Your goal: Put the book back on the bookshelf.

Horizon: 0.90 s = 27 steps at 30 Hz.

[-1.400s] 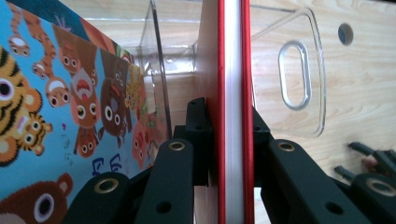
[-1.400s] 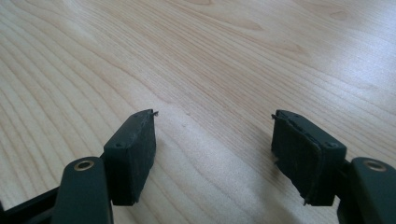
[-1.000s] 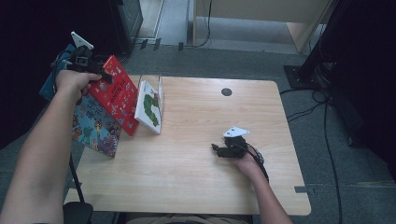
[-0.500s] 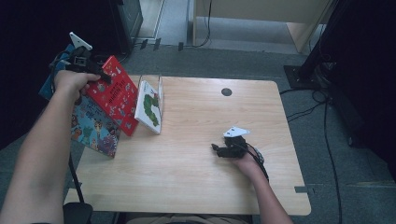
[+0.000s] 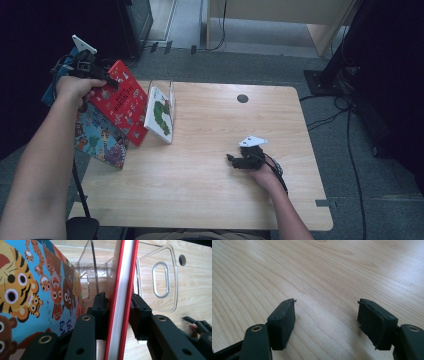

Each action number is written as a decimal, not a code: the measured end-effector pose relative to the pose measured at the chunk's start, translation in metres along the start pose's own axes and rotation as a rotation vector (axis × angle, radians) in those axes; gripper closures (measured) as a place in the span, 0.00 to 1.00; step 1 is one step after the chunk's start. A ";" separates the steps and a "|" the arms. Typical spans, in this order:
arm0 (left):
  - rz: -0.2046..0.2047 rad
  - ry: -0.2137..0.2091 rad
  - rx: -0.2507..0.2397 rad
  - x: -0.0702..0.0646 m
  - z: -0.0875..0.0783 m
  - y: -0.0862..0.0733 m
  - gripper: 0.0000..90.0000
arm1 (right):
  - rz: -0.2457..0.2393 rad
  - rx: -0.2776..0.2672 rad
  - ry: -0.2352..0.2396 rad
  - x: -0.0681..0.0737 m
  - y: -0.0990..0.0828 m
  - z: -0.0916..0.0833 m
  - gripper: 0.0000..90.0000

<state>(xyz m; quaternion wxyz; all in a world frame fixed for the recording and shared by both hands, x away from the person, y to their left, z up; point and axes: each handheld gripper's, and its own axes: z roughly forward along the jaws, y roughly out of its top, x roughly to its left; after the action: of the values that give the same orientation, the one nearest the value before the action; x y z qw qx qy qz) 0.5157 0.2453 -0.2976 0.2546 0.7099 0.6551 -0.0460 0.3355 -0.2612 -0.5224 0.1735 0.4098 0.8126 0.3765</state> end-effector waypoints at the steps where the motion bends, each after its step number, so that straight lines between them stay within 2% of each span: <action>1: 0.000 0.000 -0.007 0.000 0.000 0.000 0.75 | 0.000 0.000 0.000 0.000 0.000 0.000 0.34; 12: 0.004 -0.035 -0.018 0.002 -0.005 0.000 0.67 | -0.004 0.001 0.004 0.000 0.000 0.000 0.33; 20: -0.003 -0.061 -0.060 0.005 -0.021 -0.001 0.63 | -0.012 0.002 0.012 -0.001 0.000 0.000 0.32; 22: 0.005 -0.064 -0.081 0.005 -0.026 -0.002 0.62 | -0.012 0.002 0.015 -0.001 0.000 0.000 0.32; 27: 0.014 -0.076 -0.092 0.004 -0.034 -0.006 0.61 | -0.014 0.002 0.016 -0.001 0.000 0.000 0.31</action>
<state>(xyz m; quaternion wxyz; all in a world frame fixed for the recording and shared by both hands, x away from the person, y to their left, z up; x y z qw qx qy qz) 0.5009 0.2640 -0.2714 0.3119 0.6997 0.6415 -0.0411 0.3361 -0.2620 -0.5226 0.1693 0.4011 0.8172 0.3778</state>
